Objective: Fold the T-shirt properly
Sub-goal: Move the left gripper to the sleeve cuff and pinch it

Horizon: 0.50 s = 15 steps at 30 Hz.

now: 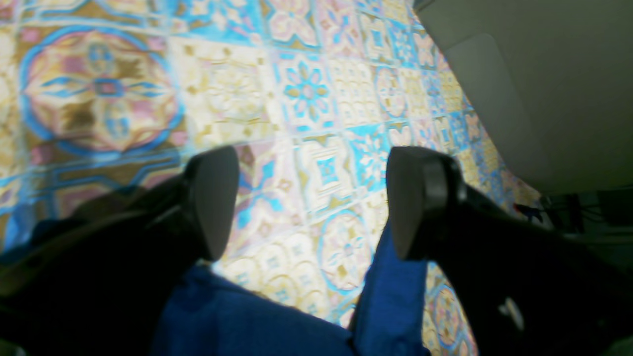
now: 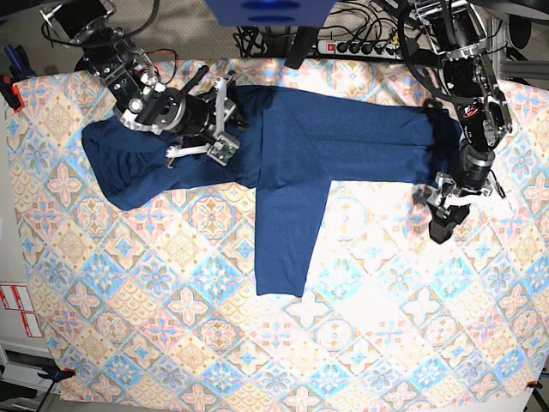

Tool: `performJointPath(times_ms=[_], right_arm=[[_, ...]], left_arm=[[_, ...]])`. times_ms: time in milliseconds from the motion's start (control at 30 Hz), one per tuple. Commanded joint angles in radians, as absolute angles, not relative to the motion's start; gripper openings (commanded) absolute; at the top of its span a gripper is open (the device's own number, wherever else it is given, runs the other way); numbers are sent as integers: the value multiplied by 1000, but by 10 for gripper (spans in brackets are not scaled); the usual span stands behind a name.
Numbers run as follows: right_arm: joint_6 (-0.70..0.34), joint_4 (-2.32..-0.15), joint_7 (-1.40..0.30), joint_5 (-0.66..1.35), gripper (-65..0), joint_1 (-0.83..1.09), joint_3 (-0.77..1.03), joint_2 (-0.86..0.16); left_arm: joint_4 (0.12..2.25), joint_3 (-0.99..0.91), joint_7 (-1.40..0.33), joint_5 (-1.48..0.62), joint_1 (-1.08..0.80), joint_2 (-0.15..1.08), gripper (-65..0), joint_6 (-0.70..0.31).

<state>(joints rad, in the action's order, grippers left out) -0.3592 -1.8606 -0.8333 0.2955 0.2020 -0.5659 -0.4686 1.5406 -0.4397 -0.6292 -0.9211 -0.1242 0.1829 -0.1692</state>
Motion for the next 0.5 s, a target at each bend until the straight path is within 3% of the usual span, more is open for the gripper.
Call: performJointPath(times_ms=[0, 133, 467], right_arm=[[-361, -1877, -809, 308, -365, 186, -547, -475], [-361, -1876, -808, 308, -315, 191, -504, -475], [-361, -1877, -805, 306, -356, 208, -490, -479]], left_arm=[[1572, -433, -613, -934, -101, 197, -200, -179], [1572, -357, -613, -920, -39, 197, -197, -179], [1386, 15, -613, -731, 199, 189, -200, -174]])
